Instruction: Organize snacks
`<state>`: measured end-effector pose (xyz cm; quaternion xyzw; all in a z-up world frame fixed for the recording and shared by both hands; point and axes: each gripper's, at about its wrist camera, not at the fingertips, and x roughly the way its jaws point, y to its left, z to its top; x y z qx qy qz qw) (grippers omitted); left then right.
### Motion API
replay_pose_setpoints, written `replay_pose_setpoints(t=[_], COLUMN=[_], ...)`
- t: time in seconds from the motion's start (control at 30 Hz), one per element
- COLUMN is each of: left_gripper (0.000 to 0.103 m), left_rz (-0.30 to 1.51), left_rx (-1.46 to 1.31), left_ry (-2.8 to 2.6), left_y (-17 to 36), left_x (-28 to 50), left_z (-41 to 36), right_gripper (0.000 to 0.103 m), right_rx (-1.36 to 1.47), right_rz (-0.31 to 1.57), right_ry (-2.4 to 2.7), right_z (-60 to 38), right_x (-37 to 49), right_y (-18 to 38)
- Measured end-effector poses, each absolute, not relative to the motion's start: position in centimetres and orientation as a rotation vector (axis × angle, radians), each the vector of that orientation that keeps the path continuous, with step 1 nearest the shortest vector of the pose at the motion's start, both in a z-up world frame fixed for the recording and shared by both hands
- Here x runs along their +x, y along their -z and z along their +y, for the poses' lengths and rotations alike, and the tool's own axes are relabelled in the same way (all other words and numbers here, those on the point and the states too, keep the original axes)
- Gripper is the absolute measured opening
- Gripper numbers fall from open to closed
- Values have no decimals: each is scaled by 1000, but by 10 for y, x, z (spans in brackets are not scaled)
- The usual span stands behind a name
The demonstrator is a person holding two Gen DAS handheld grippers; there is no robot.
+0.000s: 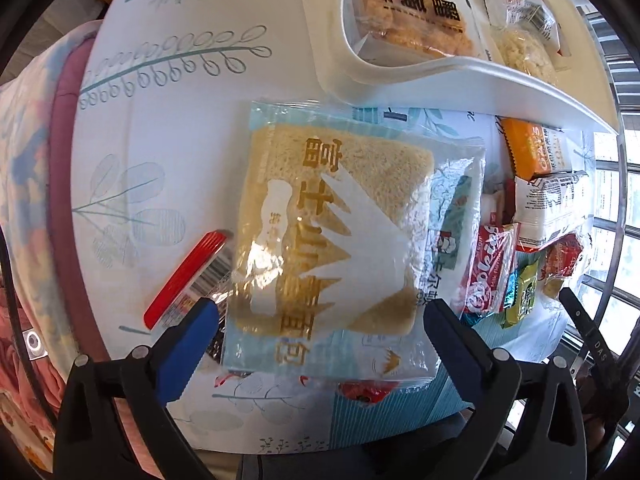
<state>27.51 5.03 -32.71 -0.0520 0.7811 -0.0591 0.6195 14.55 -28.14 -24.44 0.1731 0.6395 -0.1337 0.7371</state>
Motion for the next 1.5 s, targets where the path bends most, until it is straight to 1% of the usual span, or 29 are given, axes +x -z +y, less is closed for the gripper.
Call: replay_pose_setpoints(t=[0.23,0.27,0.33,0.5,0.63,0.83,1.0,1.17,1.4,1.5], left_gripper=[102,102,103,103,103,103,103,103,96,95], left_rz=[1820,1821,1822,1823,1824,1808,1791,1782,1767,1765], left_rx=[-137,-137,-147,-200,-268,-297,-308,-295,-301,-326], left_ry=[144,143,138,124,109,70,29,0,-55,-101], left_y=[344,346,351,361,368,376,367,367,360,355], left_x=[288,291,295,301,302,303,292,286,281,275], left_z=[42,43,42,45,60,67,74,60,49,47], right_gripper=[60,61,65,66,67,67,66,63,61,61], right_rx=[190,168,123,71,69,47,68,89,67,73], right_rz=[1420,1419,1424,1440,1447,1436,1427,1427,1438,1431], right_ry=[298,297,298,304,296,262,229,186,142,114], right_z=[-259,-257,-251,-249,-254,-258,-266,-280,-285,-290], right_x=[152,154,159,168,172,175,178,182,186,185], right_y=[247,248,251,262,273,283,288,291,290,288])
